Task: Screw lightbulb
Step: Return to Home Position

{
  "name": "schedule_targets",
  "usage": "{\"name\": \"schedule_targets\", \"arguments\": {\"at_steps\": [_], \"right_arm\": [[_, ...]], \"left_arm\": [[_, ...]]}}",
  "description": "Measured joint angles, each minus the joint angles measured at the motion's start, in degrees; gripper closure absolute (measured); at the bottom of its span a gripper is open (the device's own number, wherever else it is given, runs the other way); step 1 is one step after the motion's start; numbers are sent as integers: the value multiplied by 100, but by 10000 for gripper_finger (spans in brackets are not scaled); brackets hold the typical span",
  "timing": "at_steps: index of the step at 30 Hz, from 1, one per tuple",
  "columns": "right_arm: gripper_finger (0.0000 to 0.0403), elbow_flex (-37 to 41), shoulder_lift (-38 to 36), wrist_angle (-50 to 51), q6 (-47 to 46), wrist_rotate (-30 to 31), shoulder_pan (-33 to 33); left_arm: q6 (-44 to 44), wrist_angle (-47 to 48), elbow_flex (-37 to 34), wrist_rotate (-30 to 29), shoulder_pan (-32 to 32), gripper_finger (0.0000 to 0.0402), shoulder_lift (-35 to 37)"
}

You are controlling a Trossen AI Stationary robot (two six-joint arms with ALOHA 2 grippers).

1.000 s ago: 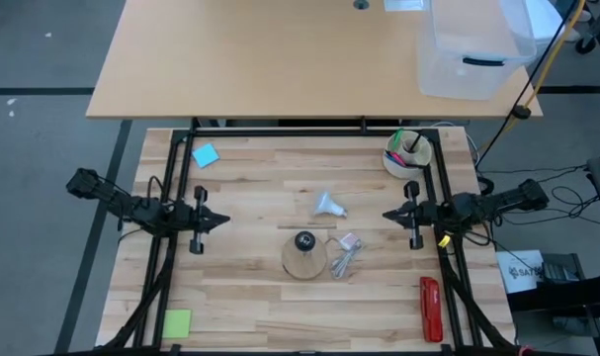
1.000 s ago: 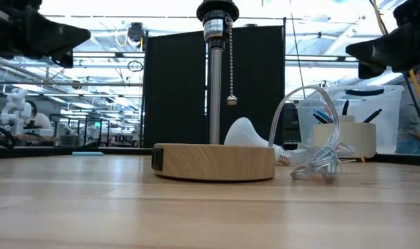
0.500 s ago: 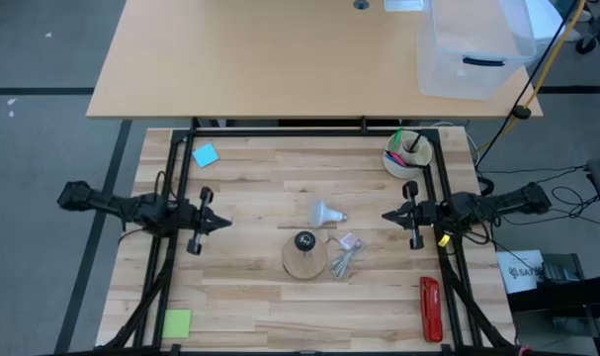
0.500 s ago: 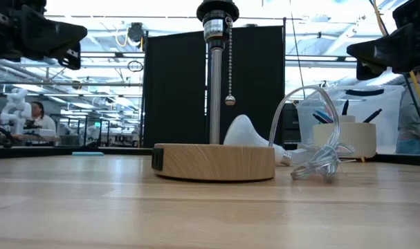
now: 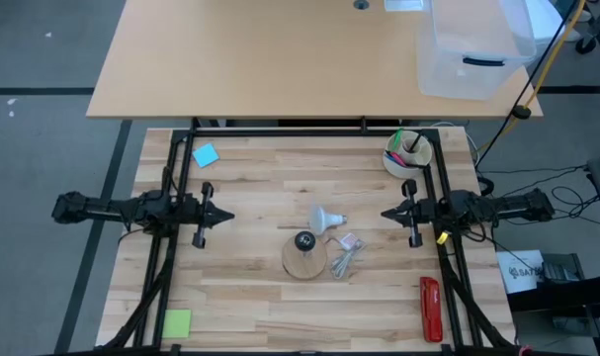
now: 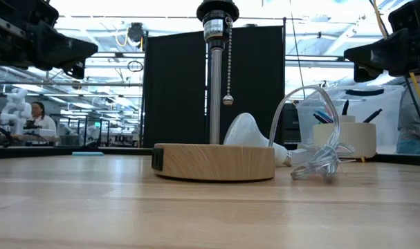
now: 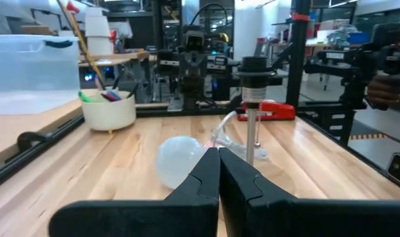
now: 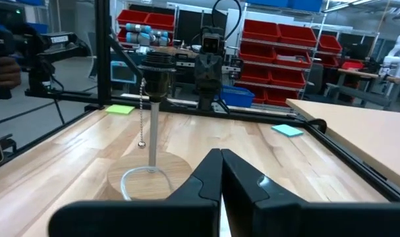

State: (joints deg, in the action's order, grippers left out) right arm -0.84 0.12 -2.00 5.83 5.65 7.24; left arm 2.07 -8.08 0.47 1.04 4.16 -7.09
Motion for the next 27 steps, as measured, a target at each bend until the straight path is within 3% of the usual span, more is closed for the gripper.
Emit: {"name": "schedule_targets", "arguments": {"at_steps": [16, 27], "right_arm": [[403, 0, 7, 4, 109, 19, -14], [403, 0, 9, 5, 83, 19, -14]], "left_arm": [[-461, 719, 0, -266, -161, 401, -23], [-154, 754, 0, -87, -83, 401, -77]]}}
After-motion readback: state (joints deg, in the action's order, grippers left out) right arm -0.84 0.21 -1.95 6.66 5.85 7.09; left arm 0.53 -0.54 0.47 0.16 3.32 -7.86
